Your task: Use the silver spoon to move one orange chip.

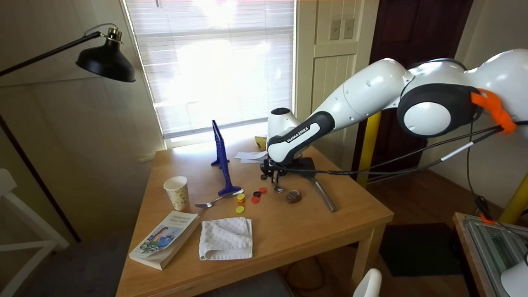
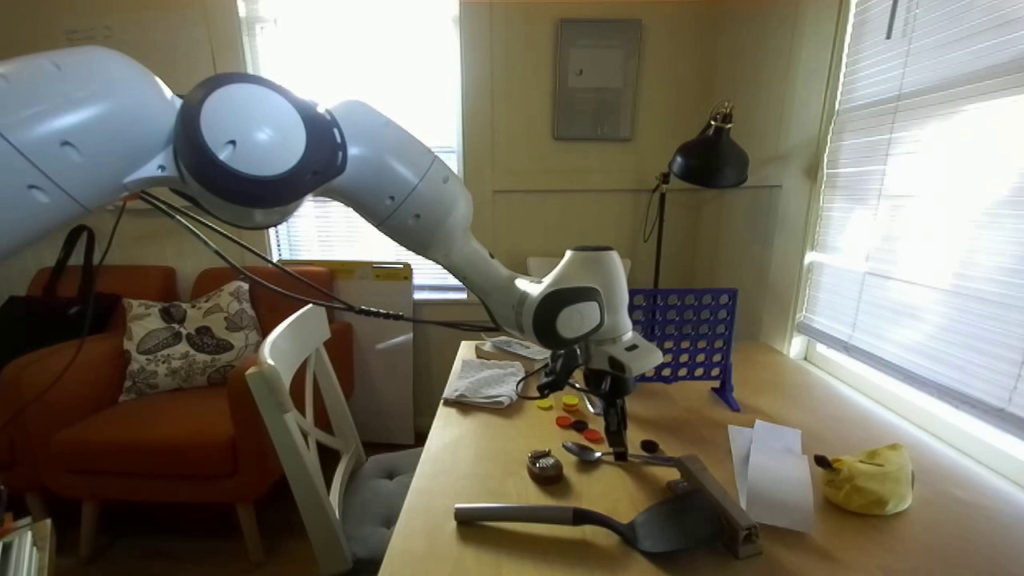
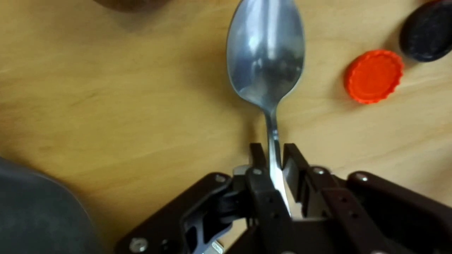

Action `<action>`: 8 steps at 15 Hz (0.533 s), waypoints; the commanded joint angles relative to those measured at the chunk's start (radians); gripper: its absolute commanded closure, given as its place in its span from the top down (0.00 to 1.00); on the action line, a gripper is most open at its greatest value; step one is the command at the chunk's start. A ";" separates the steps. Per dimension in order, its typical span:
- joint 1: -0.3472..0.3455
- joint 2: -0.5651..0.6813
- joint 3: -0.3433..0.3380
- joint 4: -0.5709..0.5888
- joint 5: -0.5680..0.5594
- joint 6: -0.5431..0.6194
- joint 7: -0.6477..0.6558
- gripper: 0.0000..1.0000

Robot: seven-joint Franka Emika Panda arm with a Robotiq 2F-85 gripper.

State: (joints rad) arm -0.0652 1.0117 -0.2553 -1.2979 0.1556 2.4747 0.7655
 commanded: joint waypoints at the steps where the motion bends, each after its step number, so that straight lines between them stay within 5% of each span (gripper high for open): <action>1: -0.021 0.021 0.025 0.046 -0.012 -0.043 -0.029 0.00; 8: 0.036 -0.070 -0.001 -0.010 -0.044 0.085 -0.046 0.02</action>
State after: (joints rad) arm -0.0526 0.9898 -0.2490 -1.2828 0.1462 2.5019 0.7293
